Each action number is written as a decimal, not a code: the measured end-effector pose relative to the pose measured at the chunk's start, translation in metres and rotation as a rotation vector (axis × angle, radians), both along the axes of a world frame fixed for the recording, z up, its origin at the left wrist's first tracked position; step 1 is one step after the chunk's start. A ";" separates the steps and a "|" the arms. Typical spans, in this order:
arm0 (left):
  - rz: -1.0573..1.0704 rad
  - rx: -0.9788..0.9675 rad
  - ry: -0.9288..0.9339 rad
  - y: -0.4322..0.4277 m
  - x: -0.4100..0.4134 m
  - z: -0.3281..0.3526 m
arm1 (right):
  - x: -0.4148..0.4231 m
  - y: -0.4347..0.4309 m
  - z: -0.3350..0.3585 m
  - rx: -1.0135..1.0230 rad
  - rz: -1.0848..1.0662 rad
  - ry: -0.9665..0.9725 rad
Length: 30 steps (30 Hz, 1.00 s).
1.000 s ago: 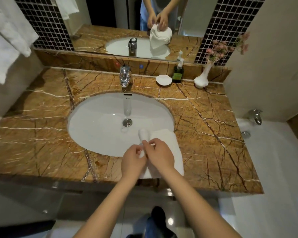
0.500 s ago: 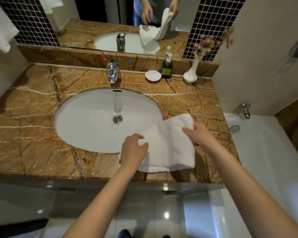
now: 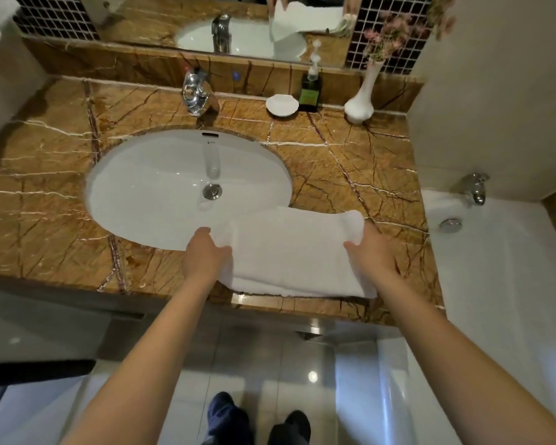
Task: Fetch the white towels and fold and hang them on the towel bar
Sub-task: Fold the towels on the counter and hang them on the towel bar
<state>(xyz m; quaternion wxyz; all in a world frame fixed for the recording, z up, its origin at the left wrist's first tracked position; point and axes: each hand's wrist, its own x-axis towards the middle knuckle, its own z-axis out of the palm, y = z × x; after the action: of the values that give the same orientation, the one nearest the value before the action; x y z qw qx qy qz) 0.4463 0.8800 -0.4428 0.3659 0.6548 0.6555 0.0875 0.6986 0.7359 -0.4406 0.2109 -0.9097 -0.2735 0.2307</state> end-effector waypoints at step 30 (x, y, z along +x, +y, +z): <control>-0.140 0.194 0.258 -0.056 0.037 -0.007 | -0.013 -0.007 0.059 0.110 -0.068 0.659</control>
<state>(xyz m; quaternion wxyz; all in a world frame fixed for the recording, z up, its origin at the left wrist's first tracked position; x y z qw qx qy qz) 0.4831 0.8242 -0.4494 0.2191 0.7369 0.6383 0.0397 0.6854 0.7290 -0.3820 0.3444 -0.7820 -0.1720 0.4902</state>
